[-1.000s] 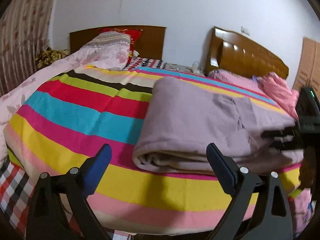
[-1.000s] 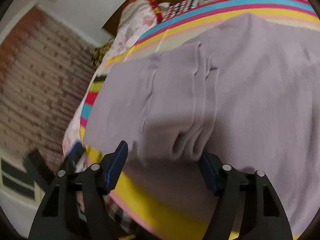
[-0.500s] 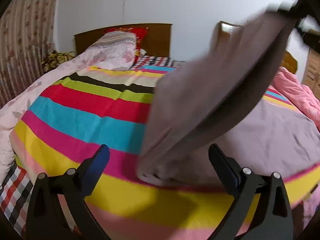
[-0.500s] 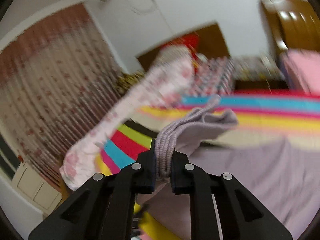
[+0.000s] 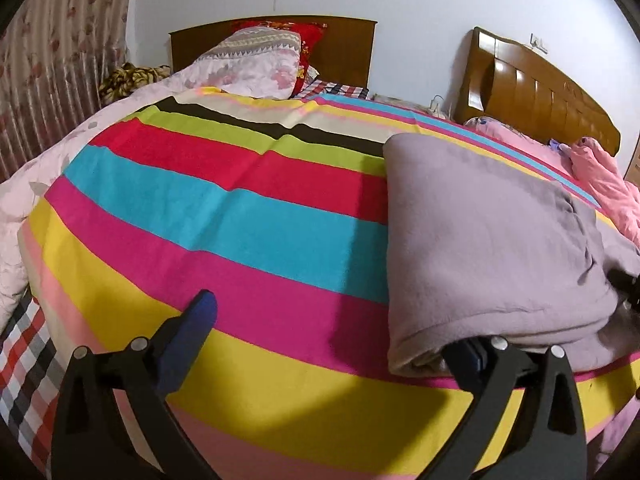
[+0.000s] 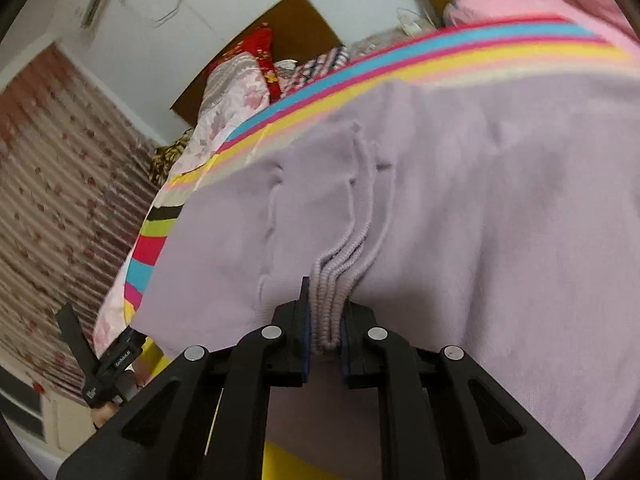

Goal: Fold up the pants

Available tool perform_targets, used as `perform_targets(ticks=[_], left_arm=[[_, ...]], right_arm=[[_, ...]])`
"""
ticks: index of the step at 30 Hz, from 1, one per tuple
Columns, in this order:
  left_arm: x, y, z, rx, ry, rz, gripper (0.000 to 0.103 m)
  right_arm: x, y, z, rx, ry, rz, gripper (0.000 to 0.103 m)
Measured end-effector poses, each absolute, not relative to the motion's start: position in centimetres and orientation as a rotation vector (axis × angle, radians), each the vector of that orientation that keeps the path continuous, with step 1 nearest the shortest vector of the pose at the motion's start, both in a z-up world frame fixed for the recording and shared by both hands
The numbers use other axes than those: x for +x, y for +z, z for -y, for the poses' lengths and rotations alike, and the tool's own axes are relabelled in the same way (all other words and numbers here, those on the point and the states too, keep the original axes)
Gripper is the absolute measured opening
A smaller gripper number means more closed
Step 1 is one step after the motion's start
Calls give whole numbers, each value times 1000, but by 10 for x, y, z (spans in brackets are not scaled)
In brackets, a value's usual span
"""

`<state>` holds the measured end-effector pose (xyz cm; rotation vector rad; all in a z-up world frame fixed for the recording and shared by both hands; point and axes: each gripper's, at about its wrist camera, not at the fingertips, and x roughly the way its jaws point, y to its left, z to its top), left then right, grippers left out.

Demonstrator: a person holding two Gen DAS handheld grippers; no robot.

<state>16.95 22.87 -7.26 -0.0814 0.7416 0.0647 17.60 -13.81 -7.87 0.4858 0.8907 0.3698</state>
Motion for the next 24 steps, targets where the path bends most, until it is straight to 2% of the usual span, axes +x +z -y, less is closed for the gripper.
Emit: perform_targets(ticks=[4, 9, 13, 14, 15, 20, 24], left_arm=[[168, -75, -231, -89, 78, -732, 102], [163, -74, -233, -131, 104, -706, 102], [164, -74, -229, -100, 107, -714, 102], [163, -74, -228, -86, 107, -719, 102], [161, -73, -228, -83, 104, -723, 102], [123, -46, -214, 80, 75, -704, 101], [107, 8, -202, 113, 27, -552, 101]], right_arm=[[176, -83, 137, 506, 368, -904, 13], [166, -57, 137, 553, 434, -848, 13], [175, -89, 142, 538, 393, -957, 13], [173, -90, 145, 557, 387, -936, 7], [171, -89, 146, 554, 384, -943, 7], [157, -58, 151, 382, 299, -885, 36], [150, -28, 136, 176, 253, -765, 38]])
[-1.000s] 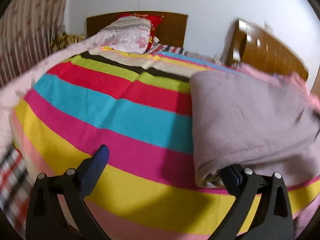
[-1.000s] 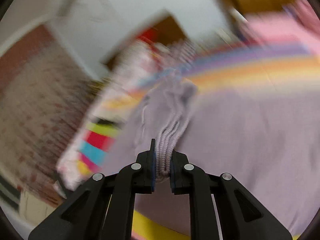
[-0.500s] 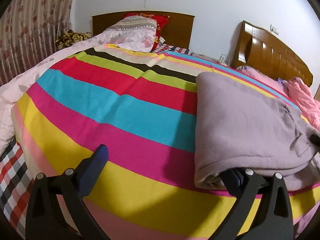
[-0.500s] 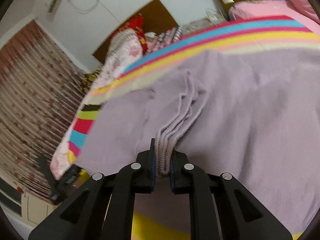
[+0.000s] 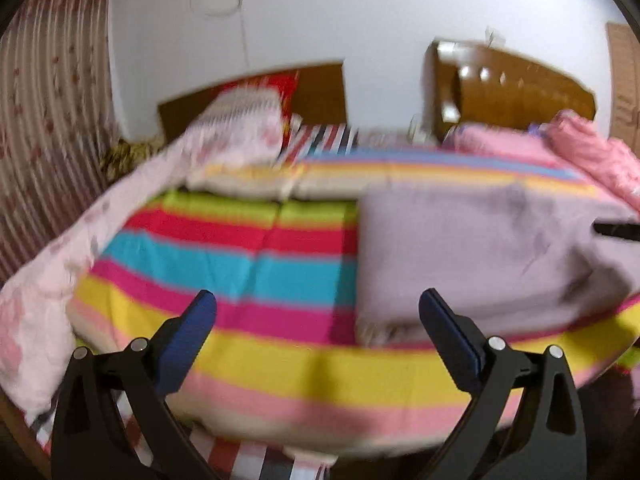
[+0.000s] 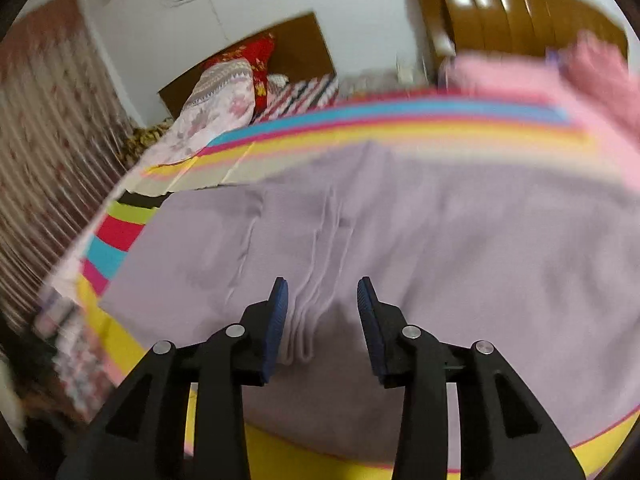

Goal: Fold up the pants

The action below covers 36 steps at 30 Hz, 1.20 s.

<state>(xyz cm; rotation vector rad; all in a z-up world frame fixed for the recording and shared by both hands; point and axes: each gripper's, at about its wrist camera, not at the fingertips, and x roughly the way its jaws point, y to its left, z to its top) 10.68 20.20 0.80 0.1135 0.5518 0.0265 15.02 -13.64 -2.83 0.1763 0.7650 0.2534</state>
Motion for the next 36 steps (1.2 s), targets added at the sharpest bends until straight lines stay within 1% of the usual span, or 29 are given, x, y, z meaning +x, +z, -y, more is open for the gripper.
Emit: perform_targets(ticks=[1, 3, 4, 5, 6, 9, 12, 14, 16, 19, 22, 25, 26, 28, 30, 31, 33, 36], left_arm=[[115, 17, -199, 96, 14, -536, 101], [147, 31, -186, 42, -58, -559, 101], [165, 33, -178, 28, -83, -587, 101], [186, 33, -168, 15, -106, -619, 101], [208, 32, -156, 15, -132, -644, 101], [256, 19, -130, 48, -161, -718, 101], [294, -16, -119, 97, -128, -844, 101], [302, -42, -124, 114, -86, -906, 101], [298, -62, -136, 52, -109, -946, 102], [297, -62, -156, -63, -101, -939, 102], [298, -65, -159, -92, -94, -948, 102], [292, -62, -151, -33, -67, -901, 102], [289, -58, -145, -7, -59, -884, 101], [287, -56, -141, 27, -45, -863, 101], [286, -54, -139, 50, -33, -851, 101], [287, -53, -138, 60, -29, -845, 101], [286, -52, -137, 73, -25, -837, 101], [285, -50, -137, 81, -24, -830, 101]], right_arm=[[153, -26, 131, 157, 273, -756, 38], [166, -19, 107, 111, 323, -754, 43], [173, -17, 96, 77, 349, -753, 52], [180, -16, 84, 34, 372, -750, 63], [190, -17, 72, -20, 381, -755, 66], [215, -17, 49, -101, 406, -769, 67], [240, -41, 49, -144, 409, -888, 66], [246, -59, 54, -154, 390, -925, 68], [241, -65, 62, -130, 429, -892, 68], [236, -62, 65, -121, 417, -881, 68], [225, -47, 69, -67, 380, -854, 70], [202, -36, 68, -55, 401, -812, 71], [196, -35, 65, -68, 402, -813, 73], [189, -44, 56, -121, 404, -842, 75], [190, -62, 52, -192, 365, -896, 76], [189, -67, 53, -186, 363, -898, 77], [188, -66, 59, -147, 357, -894, 77], [183, -59, 60, -158, 322, -872, 77]])
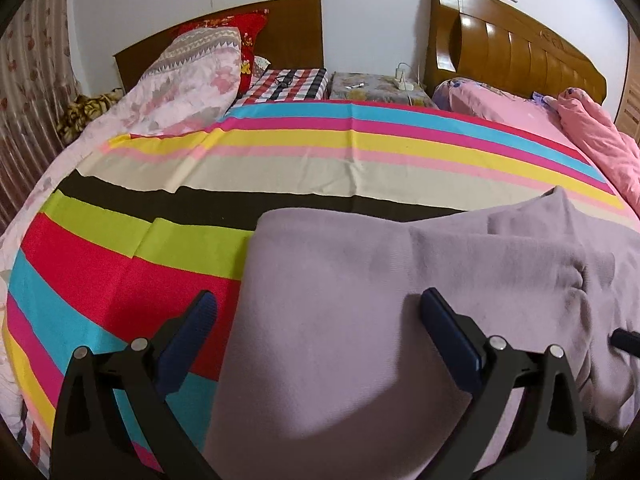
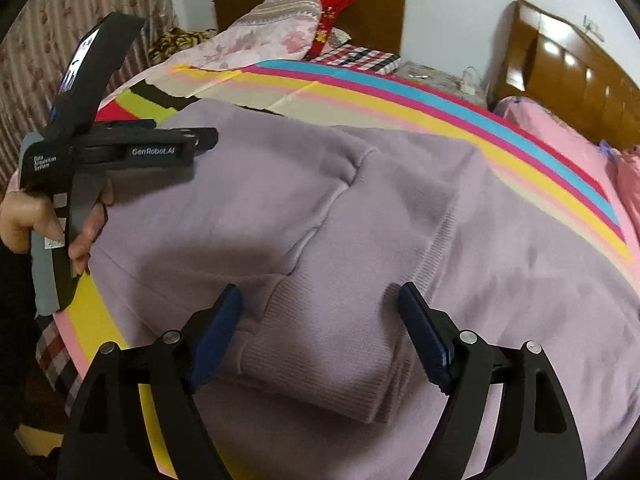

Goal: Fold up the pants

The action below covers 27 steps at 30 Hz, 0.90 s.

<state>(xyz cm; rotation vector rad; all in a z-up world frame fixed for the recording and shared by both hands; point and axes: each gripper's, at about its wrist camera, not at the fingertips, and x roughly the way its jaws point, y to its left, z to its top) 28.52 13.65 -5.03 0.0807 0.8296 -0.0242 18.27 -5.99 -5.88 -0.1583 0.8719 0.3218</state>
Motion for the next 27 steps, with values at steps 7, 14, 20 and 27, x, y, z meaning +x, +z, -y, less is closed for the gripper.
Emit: perform_targets(ticks=[7, 14, 20, 27], left_arm=[[283, -49, -134, 78, -24, -829, 101], [284, -50, -134, 86, -21, -828, 101], [283, -50, -128, 103, -4, -826, 101], [283, -50, -125, 131, 17, -822, 102]], right_arm=[[169, -70, 64, -170, 337, -880, 84], [163, -68, 87, -39, 357, -883, 86], [154, -80, 87, -107, 368, -879, 88], [141, -68, 109, -78, 304, -856, 87]])
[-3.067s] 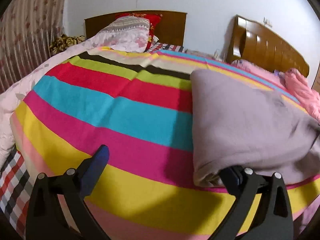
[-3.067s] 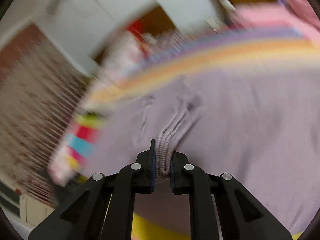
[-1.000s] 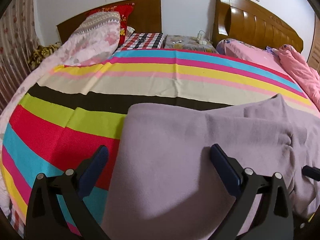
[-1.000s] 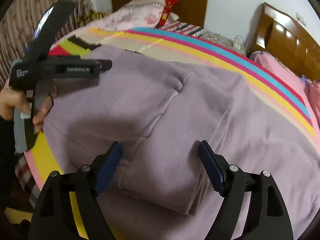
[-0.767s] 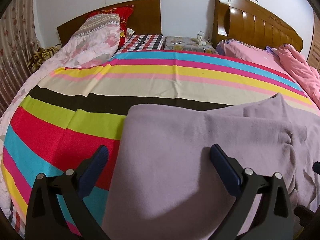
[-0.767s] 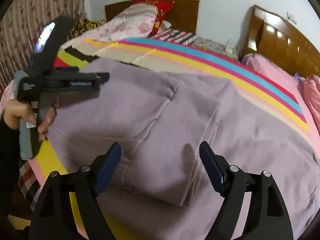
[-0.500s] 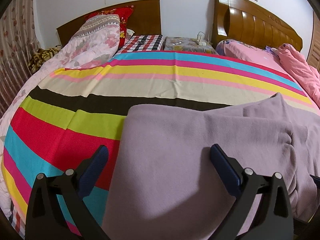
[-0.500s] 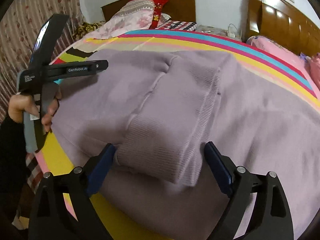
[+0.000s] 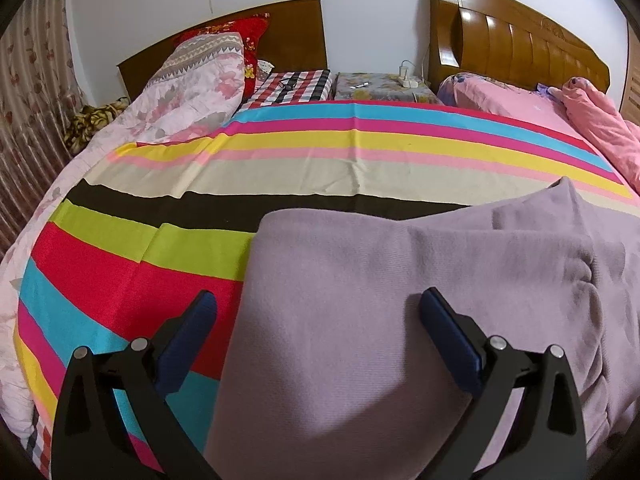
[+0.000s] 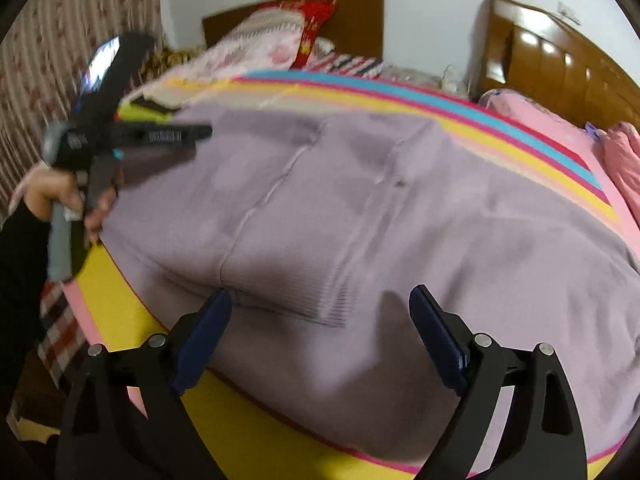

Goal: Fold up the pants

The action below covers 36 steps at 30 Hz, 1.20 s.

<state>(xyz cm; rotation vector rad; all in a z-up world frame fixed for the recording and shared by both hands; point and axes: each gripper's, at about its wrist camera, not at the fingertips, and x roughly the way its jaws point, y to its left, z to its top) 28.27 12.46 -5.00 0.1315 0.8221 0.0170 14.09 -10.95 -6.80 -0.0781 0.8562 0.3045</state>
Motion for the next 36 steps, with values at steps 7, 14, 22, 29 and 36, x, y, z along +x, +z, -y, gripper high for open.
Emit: perform_targets(ticks=[7, 14, 22, 29, 36], left_arm=[[282, -51, -116, 164, 48, -825, 102], [283, -51, -114, 179, 65, -826, 102], [283, -51, -111, 189, 75, -826, 102], [283, -51, -112, 189, 74, -826, 102], [284, -51, -118, 166, 60, -829, 102]], right_arm=[[129, -72, 130, -72, 294, -857, 87], [119, -79, 157, -58, 273, -863, 87], [101, -81, 187, -30, 250, -837, 87], [113, -48, 181, 23, 226, -834, 88], [208, -31, 106, -142, 449, -792, 88]])
